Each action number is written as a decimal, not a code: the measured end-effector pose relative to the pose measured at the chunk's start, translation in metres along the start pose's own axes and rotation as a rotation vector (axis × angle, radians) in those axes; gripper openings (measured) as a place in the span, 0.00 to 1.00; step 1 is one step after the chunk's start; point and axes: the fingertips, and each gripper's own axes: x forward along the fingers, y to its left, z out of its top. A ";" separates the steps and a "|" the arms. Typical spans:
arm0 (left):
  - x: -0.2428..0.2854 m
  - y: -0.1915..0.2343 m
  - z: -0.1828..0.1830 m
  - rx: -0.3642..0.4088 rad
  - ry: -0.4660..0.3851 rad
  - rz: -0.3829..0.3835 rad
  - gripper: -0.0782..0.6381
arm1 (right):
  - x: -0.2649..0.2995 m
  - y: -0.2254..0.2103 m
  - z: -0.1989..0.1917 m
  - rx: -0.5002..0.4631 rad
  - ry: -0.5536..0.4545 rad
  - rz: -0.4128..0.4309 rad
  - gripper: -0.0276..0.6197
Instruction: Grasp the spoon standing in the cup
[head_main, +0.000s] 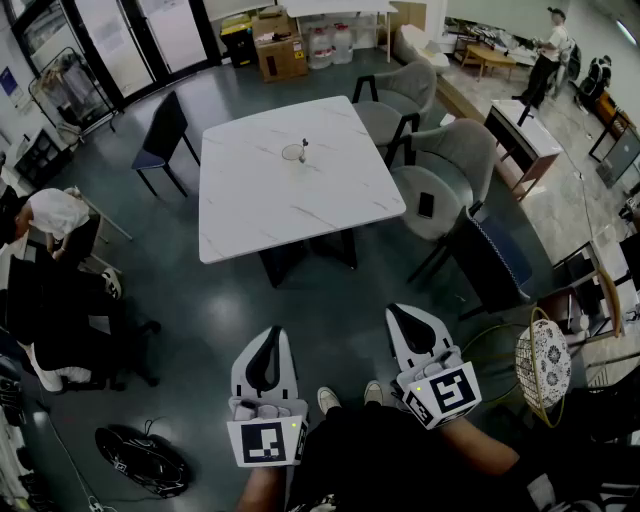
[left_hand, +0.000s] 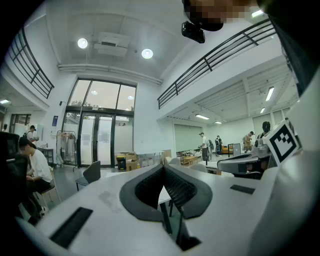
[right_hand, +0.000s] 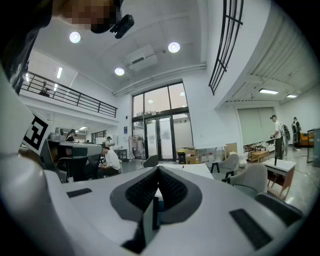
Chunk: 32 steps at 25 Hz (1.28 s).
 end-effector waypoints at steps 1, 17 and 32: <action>0.000 0.003 -0.001 0.023 -0.002 -0.004 0.12 | 0.002 0.002 0.000 0.001 -0.002 -0.001 0.14; -0.015 0.040 -0.018 0.014 0.006 -0.017 0.12 | 0.018 0.040 -0.009 0.013 0.003 -0.010 0.14; 0.006 0.074 -0.035 0.034 0.060 0.024 0.12 | 0.050 0.024 -0.019 0.045 0.003 -0.034 0.14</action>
